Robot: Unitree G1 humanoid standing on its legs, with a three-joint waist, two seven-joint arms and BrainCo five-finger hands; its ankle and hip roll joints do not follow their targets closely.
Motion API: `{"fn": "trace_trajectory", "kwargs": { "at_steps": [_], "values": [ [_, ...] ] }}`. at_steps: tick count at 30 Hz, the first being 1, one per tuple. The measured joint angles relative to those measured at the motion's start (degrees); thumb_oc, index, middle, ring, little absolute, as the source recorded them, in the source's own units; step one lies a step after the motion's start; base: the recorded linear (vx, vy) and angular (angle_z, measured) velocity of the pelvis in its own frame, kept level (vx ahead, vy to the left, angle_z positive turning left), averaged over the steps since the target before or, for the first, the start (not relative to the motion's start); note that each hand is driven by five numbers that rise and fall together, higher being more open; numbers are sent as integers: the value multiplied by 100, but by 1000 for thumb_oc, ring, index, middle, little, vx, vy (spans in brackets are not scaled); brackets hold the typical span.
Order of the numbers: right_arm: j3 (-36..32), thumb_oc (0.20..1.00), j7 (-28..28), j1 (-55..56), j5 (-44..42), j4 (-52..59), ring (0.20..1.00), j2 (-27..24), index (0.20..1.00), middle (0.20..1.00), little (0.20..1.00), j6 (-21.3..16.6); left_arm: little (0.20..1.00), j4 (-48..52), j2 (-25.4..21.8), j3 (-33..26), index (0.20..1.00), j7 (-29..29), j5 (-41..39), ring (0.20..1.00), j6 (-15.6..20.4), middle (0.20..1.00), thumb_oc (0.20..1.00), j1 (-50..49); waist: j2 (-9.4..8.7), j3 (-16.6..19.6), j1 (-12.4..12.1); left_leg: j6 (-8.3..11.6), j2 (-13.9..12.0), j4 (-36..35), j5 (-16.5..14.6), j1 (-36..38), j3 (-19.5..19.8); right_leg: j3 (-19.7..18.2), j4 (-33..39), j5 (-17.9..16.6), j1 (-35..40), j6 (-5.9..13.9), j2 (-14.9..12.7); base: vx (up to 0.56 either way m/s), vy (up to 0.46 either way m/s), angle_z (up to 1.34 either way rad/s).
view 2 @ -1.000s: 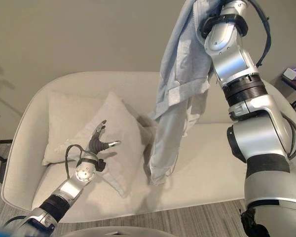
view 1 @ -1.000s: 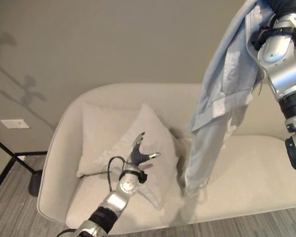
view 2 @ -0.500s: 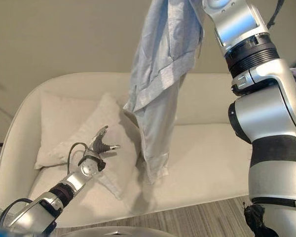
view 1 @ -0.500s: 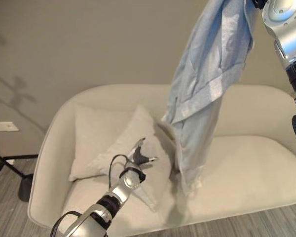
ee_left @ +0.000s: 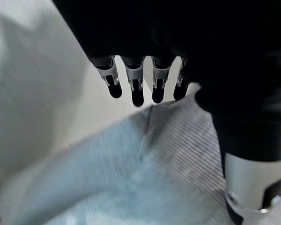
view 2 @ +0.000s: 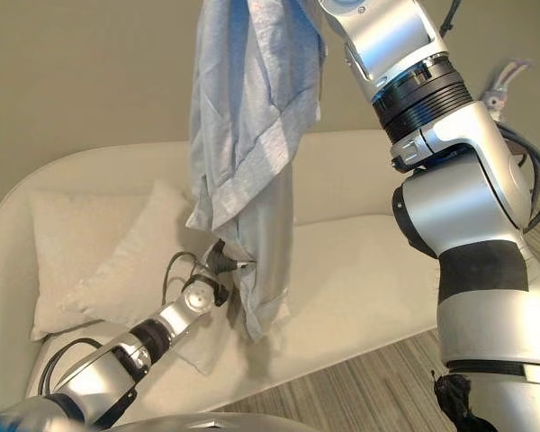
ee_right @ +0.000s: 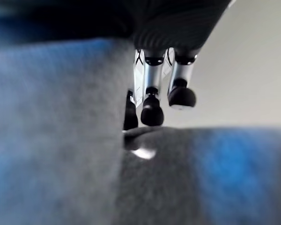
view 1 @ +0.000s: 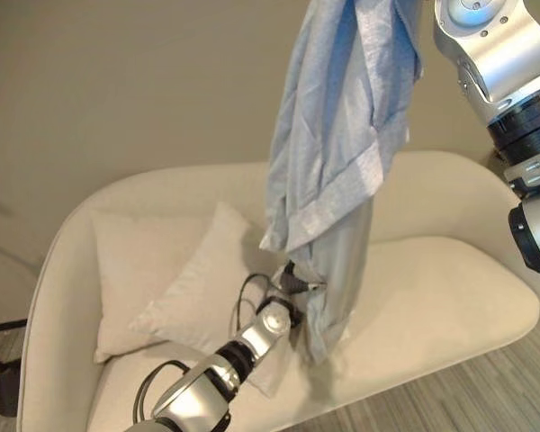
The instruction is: Hang the clothes on the sofa on the clothes rack.
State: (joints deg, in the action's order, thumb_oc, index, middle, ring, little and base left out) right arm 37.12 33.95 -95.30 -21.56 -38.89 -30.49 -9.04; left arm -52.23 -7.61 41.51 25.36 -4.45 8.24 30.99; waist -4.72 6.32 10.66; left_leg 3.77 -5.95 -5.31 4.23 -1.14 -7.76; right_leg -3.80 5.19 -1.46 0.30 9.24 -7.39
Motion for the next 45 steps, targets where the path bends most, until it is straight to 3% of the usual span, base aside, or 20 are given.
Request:
{"fn": "trace_trajectory", "kwargs": {
  "at_steps": [5, 13, 14, 15, 16, 24, 31, 37, 40, 42, 45],
  "values": [
    [53, 200, -103, 23, -412, 261, 200, 255, 200, 200, 200, -196, 1000, -283, 156, 253, 1000, -82, 2, 1000, -73, 1000, 1000, 113, 29, 23, 128, 19, -97, 0, -13, 42, -126, -142, -34, 0, -43, -9, 97, -12, -43, -14],
    [126, 200, -200, 35, -887, 637, 200, 219, 200, 200, 200, -318, 1000, -633, 544, 354, 1000, -280, -207, 1000, -226, 1000, 1000, 223, 69, 71, 357, 22, -172, 0, -14, 43, -255, -273, -57, -28, -129, -49, 178, -25, -35, -9],
    [126, 200, -199, 36, -901, 627, 200, 216, 200, 200, 200, -318, 799, -661, 566, 362, 799, -319, -209, 799, -226, 799, 799, 246, 70, 71, 357, 21, -172, 0, -14, 43, -258, -279, -57, -28, -133, -49, 179, -21, -19, -5],
    [140, 200, -200, 37, -951, 627, 200, 214, 200, 200, 200, -320, 467, -663, 645, 381, 467, -330, -221, 467, -225, 467, 467, 250, 73, 73, 368, 21, -174, 0, -14, 43, -260, -284, -57, -28, -141, -49, 181, 0, 0, 0],
    [159, 200, -200, 36, -1045, 607, 200, 218, 200, 200, 200, -329, 200, -673, 709, 424, 200, -350, -301, 200, -231, 200, 200, 270, 80, 82, 377, 22, -177, 0, -15, 43, -265, -289, -61, -25, -159, -45, 184, 0, 0, 0],
    [166, 200, -175, 39, -1111, 400, 200, 221, 200, 200, 200, -330, 200, -475, 832, 664, 200, -592, -892, 200, -221, 200, 200, 311, 121, 109, 341, 24, -162, -1, -20, 31, -277, -318, -124, -19, -206, -46, 172, -1, 1, -1],
    [173, 200, -167, -29, -1100, -55, 200, 209, 200, 200, 200, -279, 200, 208, 239, 407, 200, -546, -1346, 200, -169, 200, 200, 311, 185, 118, 253, -3, -165, 0, -35, 12, -234, -270, -111, -32, -179, -64, 148, 9, -1, 2],
    [266, 200, -151, -166, -1091, -257, 200, -143, 200, 200, 200, -159, 200, 772, -127, -36, 200, -377, -1582, 200, -24, 200, 200, 291, 269, 105, 47, 24, -145, 0, -18, -26, -105, -125, -19, -34, -101, -69, 124, 5, -13, 12],
    [380, 200, -144, -357, -1056, -254, 200, -344, 200, 200, 200, -137, 200, 1237, -342, -316, 200, -295, -1584, 200, 76, 200, 200, 237, 322, 74, -80, 26, -137, 1, -12, -49, -80, -72, 2, -36, -81, -73, 142, -31, -32, 8],
    [368, 200, -63, -380, -846, -106, 200, -549, 200, 200, 200, -94, 200, 2241, -680, -609, 200, -255, -1577, 200, 168, 200, 200, -19, 352, 32, -141, 27, -133, 2, -11, -48, -46, -33, 9, -34, -52, -71, 144, -67, -47, 9],
    [63, 200, -30, -135, -407, 771, 200, -927, 200, 200, 200, 6, 200, 3081, -952, -990, 200, -167, -1536, 200, 307, 200, 200, -264, 455, -124, -155, 25, -120, 2, -10, -33, 32, 22, 2, -10, 0, -57, 136, -30, -35, 11]
  ]
}}
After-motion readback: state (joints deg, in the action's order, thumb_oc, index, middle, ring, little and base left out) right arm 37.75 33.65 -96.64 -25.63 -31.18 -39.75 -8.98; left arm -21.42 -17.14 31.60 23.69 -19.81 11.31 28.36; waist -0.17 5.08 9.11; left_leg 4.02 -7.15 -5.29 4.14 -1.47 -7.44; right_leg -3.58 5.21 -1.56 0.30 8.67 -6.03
